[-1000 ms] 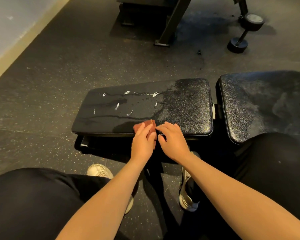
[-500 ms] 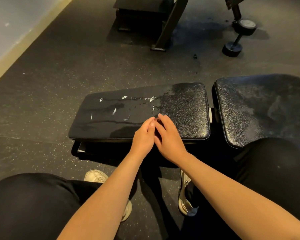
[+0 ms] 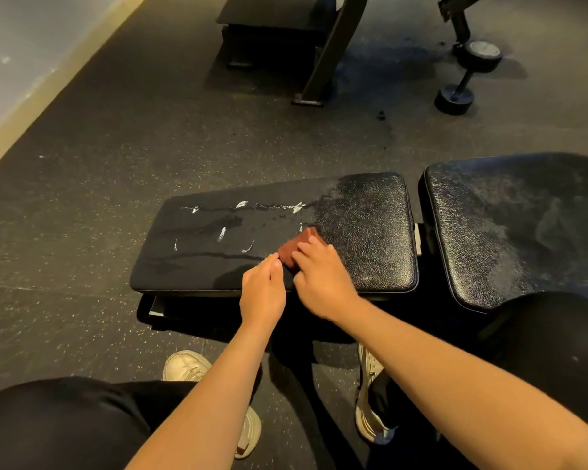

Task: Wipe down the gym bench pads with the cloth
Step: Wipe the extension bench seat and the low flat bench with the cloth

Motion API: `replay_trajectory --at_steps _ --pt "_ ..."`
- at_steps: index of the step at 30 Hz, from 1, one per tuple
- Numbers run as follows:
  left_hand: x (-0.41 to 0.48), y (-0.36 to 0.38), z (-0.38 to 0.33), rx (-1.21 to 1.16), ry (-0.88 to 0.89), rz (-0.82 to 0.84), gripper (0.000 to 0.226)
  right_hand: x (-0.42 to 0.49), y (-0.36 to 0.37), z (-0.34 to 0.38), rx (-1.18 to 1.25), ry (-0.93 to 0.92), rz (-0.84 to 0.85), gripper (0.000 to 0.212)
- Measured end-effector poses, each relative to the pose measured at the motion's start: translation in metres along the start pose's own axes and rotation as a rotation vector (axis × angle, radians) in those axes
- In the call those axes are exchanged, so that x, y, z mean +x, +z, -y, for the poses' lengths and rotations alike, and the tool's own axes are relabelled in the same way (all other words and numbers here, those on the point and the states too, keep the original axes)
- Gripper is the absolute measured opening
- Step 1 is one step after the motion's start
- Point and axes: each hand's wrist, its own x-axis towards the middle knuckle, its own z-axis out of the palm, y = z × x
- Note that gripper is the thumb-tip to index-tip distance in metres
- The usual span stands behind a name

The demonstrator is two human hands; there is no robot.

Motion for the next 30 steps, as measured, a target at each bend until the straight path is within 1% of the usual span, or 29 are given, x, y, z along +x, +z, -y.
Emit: replay_trajectory --at_steps 2,3,5,7,10,12,14,16,17,18,19,21,23,24,25,27,30 --pt "0.008 -0.001 0.000 -0.036 -0.051 -0.037 0.049 -0.014 0.009 0.008 -0.031 -0.052 0.029 0.044" --pt "0.010 -0.001 0.000 -0.034 -0.056 -0.033 0.049 -0.015 0.007 0.006 -0.053 -0.085 0.033 0.046" --pt "0.007 -0.003 -0.004 -0.002 -0.016 -0.028 0.047 -0.005 0.001 -0.010 -0.112 -0.142 0.009 0.041" --pt "0.004 -0.004 -0.004 0.066 0.032 -0.024 0.049 0.011 -0.008 -0.026 -0.142 -0.105 -0.041 0.032" --pt "0.001 -0.004 0.000 0.087 0.014 -0.010 0.048 0.026 -0.013 -0.033 -0.148 0.054 -0.094 0.028" --pt "0.004 -0.004 0.000 0.060 -0.002 -0.014 0.048 0.025 -0.006 -0.022 -0.130 0.078 -0.127 0.026" --pt "0.012 -0.003 -0.001 0.009 -0.029 -0.041 0.048 0.019 0.006 -0.008 -0.067 -0.013 -0.118 0.027" --pt "0.021 -0.004 -0.003 -0.027 -0.049 -0.049 0.049 0.010 0.016 -0.004 -0.058 -0.156 -0.053 0.026" --pt "0.025 -0.005 -0.004 -0.033 -0.044 -0.041 0.050 0.010 0.016 -0.008 -0.065 -0.203 -0.033 0.029" --pt "0.027 -0.005 -0.005 -0.033 -0.040 -0.029 0.051 0.015 0.014 -0.016 -0.077 -0.212 -0.027 0.032" --pt "0.028 -0.005 -0.006 -0.019 -0.040 -0.014 0.051 0.022 0.011 -0.023 -0.098 -0.193 -0.034 0.035" --pt "0.028 -0.006 -0.006 0.019 -0.063 0.004 0.049 0.039 0.003 -0.035 -0.147 -0.096 -0.051 0.039" --pt "0.028 -0.008 -0.006 0.035 -0.080 0.007 0.047 0.054 -0.004 -0.037 -0.181 0.020 -0.013 0.047" --pt "0.029 -0.009 -0.007 0.037 -0.081 0.004 0.046 0.058 -0.005 -0.031 -0.203 0.049 0.015 0.046" --pt "0.031 -0.010 -0.007 0.034 -0.081 -0.004 0.045 0.059 -0.003 -0.023 -0.219 0.048 0.015 0.041" --pt "0.035 -0.012 -0.005 0.011 -0.089 -0.031 0.045 0.053 0.006 -0.007 -0.184 -0.004 0.002 0.034" --pt "0.037 -0.012 0.001 -0.008 -0.099 -0.052 0.045 0.035 0.019 0.000 -0.135 -0.171 0.032 0.038"
